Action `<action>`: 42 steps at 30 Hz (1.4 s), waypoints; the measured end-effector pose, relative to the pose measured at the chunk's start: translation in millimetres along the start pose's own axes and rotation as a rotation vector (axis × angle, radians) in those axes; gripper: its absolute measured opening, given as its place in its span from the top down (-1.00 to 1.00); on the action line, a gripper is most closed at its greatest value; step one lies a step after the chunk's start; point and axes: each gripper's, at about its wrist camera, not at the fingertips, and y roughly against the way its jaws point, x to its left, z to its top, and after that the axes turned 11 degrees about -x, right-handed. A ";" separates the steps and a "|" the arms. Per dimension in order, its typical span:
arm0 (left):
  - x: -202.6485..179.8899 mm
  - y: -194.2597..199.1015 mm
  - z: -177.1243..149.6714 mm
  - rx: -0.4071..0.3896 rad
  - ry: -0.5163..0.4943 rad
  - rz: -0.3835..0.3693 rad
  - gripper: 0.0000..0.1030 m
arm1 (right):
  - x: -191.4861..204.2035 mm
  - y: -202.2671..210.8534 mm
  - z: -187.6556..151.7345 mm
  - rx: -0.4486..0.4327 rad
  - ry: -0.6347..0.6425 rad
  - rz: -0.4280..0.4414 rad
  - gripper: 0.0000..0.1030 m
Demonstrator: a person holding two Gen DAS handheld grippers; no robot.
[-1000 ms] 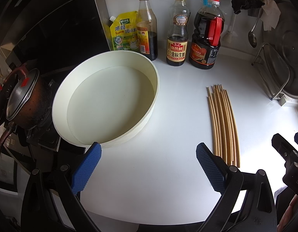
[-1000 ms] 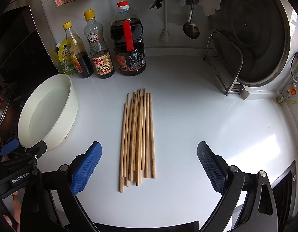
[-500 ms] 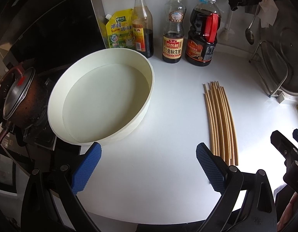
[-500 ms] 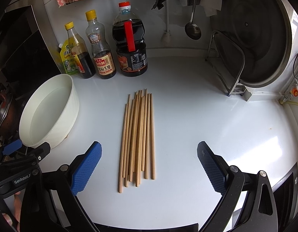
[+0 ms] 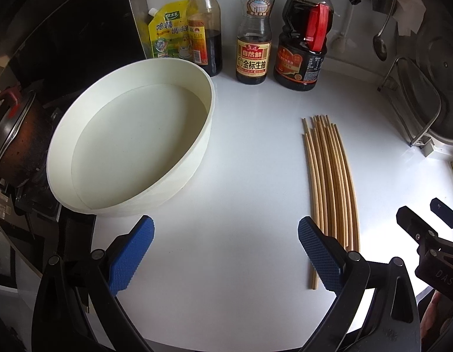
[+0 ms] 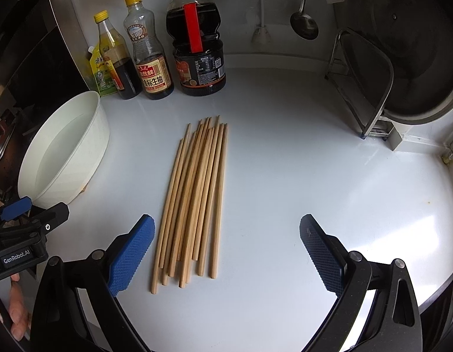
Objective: Organize utensils
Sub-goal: 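Close the left tool on one wooden chopstick while the right tool grasps another chopstick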
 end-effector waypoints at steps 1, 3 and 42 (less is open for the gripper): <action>-1.9 -1.8 -0.2 -0.008 0.005 -0.006 -0.88 | -2.8 -3.2 -0.9 -0.003 0.001 -0.004 -0.84; -7.5 -6.3 -0.7 -0.025 0.007 -0.016 -0.88 | -9.9 -11.2 -2.3 0.003 0.000 -0.011 -0.84; -57.8 -93.0 -16.5 0.048 -0.041 -0.050 -0.88 | -17.8 -114.4 -13.6 0.079 0.142 -0.085 -0.83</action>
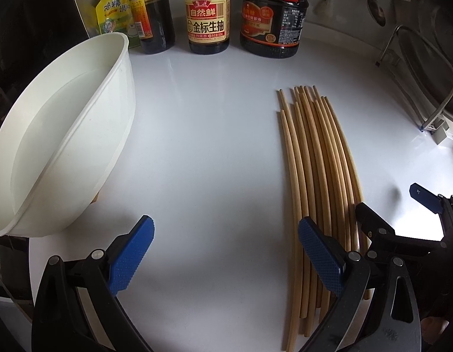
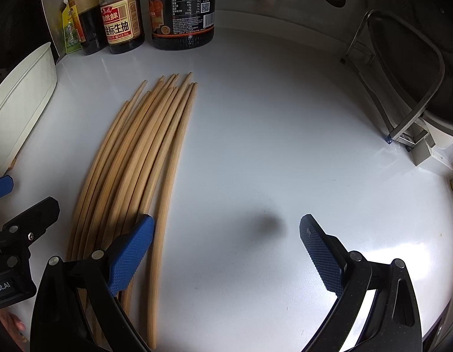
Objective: Organize utensils
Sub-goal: 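Close the left tool on one wooden chopstick while the right tool grasps another chopstick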
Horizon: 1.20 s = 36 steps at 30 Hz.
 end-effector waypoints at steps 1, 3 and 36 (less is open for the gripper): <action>-0.9 -0.6 -0.4 -0.001 -0.001 -0.001 -0.88 | -1.7 0.6 -0.5 -0.002 -0.001 0.000 -0.83; -2.1 -2.0 -1.5 0.004 0.000 -0.004 -0.88 | -4.4 1.0 -0.9 -0.007 0.002 -0.007 -0.83; 2.1 -18.4 -7.2 0.016 -0.022 0.041 -0.89 | -24.4 5.3 -7.8 -0.048 0.011 -0.012 -0.83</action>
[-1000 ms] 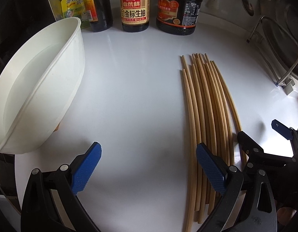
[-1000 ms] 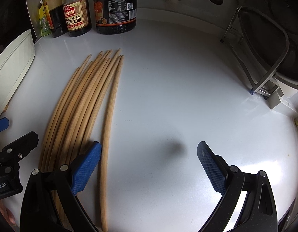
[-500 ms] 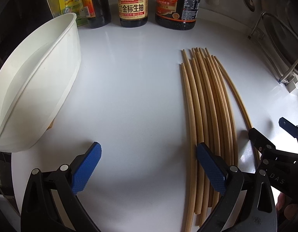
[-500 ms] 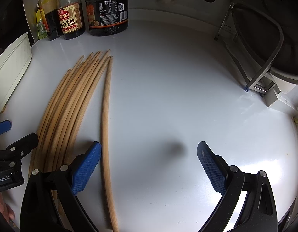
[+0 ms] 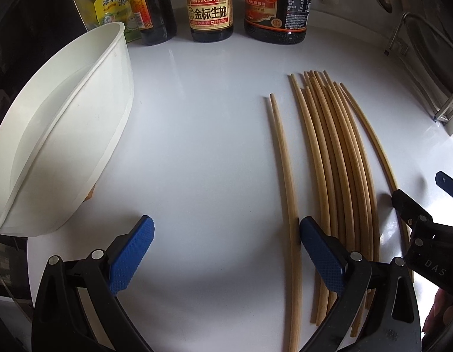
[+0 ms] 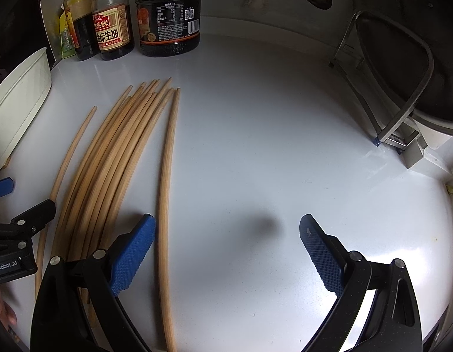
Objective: Organize utensils
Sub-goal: 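Close the left tool on one wooden chopstick while the right tool grasps another chopstick, then carry the left tool's chopstick over the white basin while the right tool carries its chopstick alongside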
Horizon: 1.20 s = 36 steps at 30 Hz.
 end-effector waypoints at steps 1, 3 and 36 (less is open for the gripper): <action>-0.3 -0.8 1.5 -0.001 0.003 0.000 -0.89 | 0.3 0.4 -0.4 -0.004 0.003 0.001 -0.83; -1.0 -0.7 2.2 -0.004 0.004 0.006 -0.90 | 2.9 0.9 -0.9 -0.017 0.017 0.002 -0.82; -0.1 52.8 26.8 -0.052 -0.026 -0.137 0.86 | 14.3 43.5 28.2 -0.032 -0.096 0.225 0.88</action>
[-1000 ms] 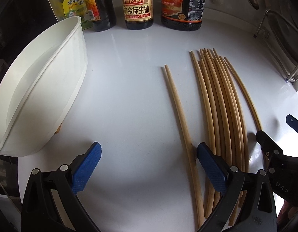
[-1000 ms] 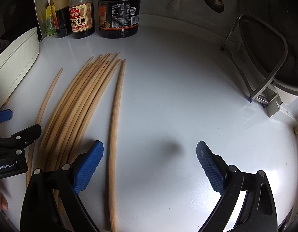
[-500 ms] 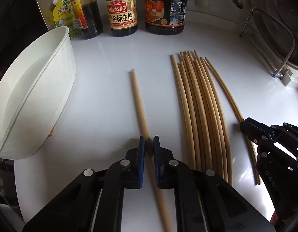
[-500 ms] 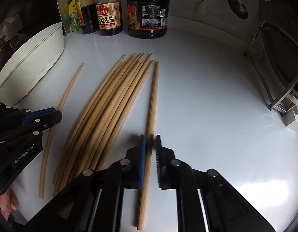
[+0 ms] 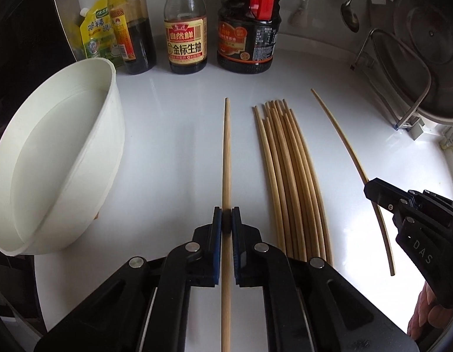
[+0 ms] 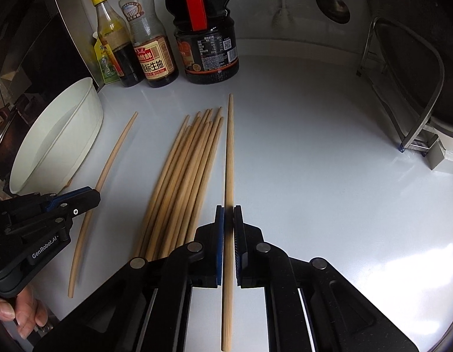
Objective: Organize utensils
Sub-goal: 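Carry the left tool's chopstick over the white basin while the right tool carries its chopstick alongside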
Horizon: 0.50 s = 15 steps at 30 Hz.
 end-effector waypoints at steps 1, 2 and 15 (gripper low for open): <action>2.9 6.3 4.4 -0.012 -0.001 -0.001 0.86 | 4.8 4.3 4.2 -0.006 0.001 0.005 0.88; 6.6 12.1 8.7 -0.023 -0.001 -0.004 0.86 | 10.3 9.0 9.2 -0.014 0.004 0.007 0.88; 121.6 69.5 62.4 -0.152 0.077 0.081 0.86 | 142.6 10.4 80.5 -0.117 0.098 0.163 0.88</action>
